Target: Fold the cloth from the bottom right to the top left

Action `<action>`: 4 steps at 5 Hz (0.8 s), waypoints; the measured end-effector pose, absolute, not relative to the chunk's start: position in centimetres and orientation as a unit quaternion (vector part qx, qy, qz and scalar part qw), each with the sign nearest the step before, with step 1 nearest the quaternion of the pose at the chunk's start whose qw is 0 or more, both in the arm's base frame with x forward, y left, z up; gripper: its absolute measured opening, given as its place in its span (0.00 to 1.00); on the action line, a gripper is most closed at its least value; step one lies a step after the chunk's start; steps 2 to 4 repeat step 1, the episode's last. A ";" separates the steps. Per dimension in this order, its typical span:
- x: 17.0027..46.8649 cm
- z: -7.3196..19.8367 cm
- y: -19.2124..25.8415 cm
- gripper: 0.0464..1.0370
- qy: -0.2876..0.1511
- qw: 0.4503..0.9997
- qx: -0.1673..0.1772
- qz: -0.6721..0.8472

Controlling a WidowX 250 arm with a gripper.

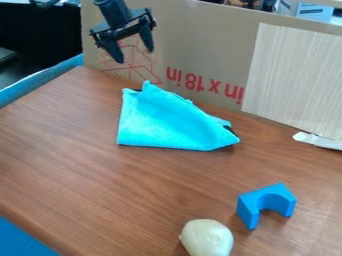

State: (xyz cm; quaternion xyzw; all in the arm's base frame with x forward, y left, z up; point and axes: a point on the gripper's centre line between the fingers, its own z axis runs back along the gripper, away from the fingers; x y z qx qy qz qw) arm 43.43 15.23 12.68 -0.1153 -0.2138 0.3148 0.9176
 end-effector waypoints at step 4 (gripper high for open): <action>43.5 12.8 14.8 0.96 -0.216 0.932 -0.119 0.265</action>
